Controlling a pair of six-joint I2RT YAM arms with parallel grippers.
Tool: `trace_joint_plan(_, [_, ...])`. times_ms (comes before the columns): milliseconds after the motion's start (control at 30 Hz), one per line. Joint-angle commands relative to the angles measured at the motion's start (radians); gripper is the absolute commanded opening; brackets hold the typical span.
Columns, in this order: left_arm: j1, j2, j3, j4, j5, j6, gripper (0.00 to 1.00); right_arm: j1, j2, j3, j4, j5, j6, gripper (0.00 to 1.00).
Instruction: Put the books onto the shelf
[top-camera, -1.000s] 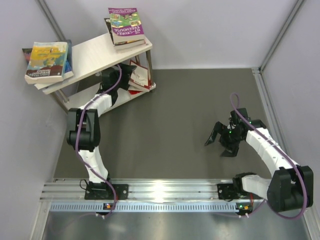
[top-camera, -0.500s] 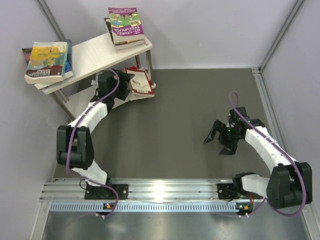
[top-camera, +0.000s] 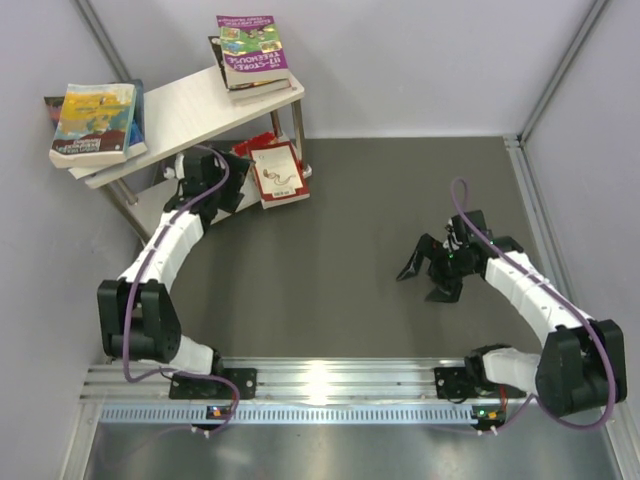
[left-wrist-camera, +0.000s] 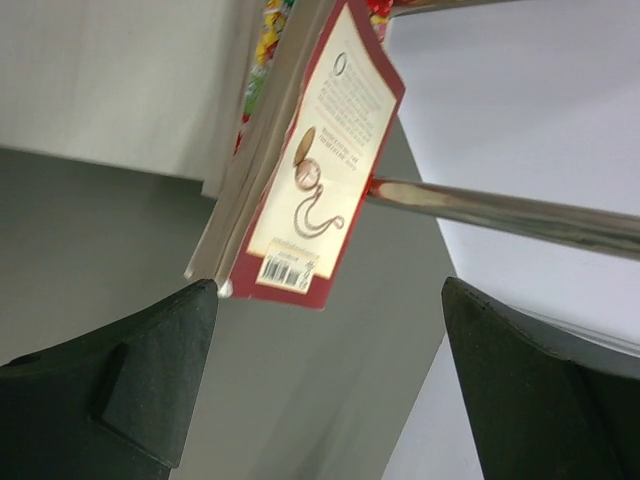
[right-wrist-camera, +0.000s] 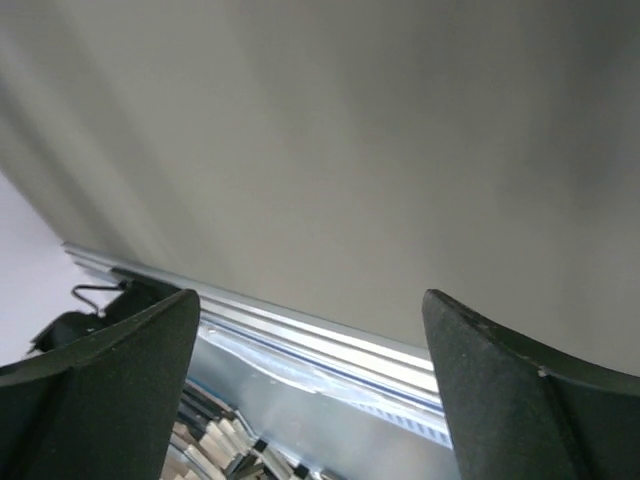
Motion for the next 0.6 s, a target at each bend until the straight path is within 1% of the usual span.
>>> trace_joint_plan(0, [0.008,-0.135,-0.026,-0.009,-0.055,0.038,0.99,0.075,0.039,0.105,0.204,-0.094,0.067,0.90])
trace_joint_plan(67, [0.008,-0.166,-0.052,-0.041,-0.058,0.042,0.98,0.116,0.109,0.156,0.251,-0.108,0.104,0.82])
trace_joint_plan(100, [0.009,-0.199,-0.055,-0.090,-0.064,0.044,0.98,0.162,0.140,0.185,0.272,-0.111,0.115,0.71])
trace_joint_plan(133, [0.008,-0.218,-0.063,-0.116,-0.070,0.045,0.98,0.182,0.207,0.251,0.305,-0.111,0.121,0.64])
trace_joint_plan(167, [0.008,-0.258,-0.066,-0.133,-0.065,0.050,0.98,0.201,0.241,0.288,0.322,-0.114,0.135,0.59])
trace_joint_plan(200, [0.008,-0.278,-0.074,-0.165,-0.056,0.051,0.98,0.234,0.281,0.361,0.331,-0.114,0.138,0.48])
trace_joint_plan(233, [0.008,-0.298,-0.083,-0.184,-0.049,0.054,0.98,0.247,0.357,0.398,0.351,-0.112,0.143,0.44])
trace_joint_plan(267, [0.008,-0.318,-0.086,-0.213,-0.044,0.061,0.98,0.257,0.396,0.437,0.358,-0.114,0.153,0.39])
trace_joint_plan(300, [0.008,-0.362,-0.091,-0.254,-0.030,0.064,0.98,0.274,0.436,0.505,0.365,-0.117,0.160,0.29])
trace_joint_plan(333, [0.006,-0.385,-0.104,-0.282,-0.024,0.067,0.98,0.280,0.512,0.540,0.375,-0.126,0.167,0.24])
trace_joint_plan(367, [0.008,-0.434,-0.114,-0.305,-0.021,0.068,0.97,0.288,0.549,0.572,0.395,-0.131,0.182,0.20])
trace_joint_plan(400, [0.006,-0.460,-0.124,-0.322,-0.015,0.067,0.97,0.300,0.587,0.604,0.404,-0.135,0.190,0.10])
trace_joint_plan(433, [0.006,-0.486,-0.146,-0.354,-0.015,0.065,0.97,0.305,0.659,0.664,0.414,-0.140,0.210,0.07])
trace_joint_plan(467, [0.006,-0.537,-0.158,-0.366,0.020,0.064,0.96,0.311,0.698,0.696,0.424,-0.143,0.219,0.04])
trace_joint_plan(500, [0.006,-0.565,-0.167,-0.386,0.025,0.064,0.96,0.328,0.733,0.757,0.432,-0.145,0.232,0.00])
trace_joint_plan(533, [0.006,-0.588,-0.178,-0.406,0.021,0.064,0.96,0.334,0.799,0.788,0.444,-0.154,0.245,0.00])
trace_joint_plan(567, [0.006,-0.635,-0.181,-0.450,0.018,0.068,0.96,0.345,0.830,0.817,0.457,-0.155,0.270,0.00])
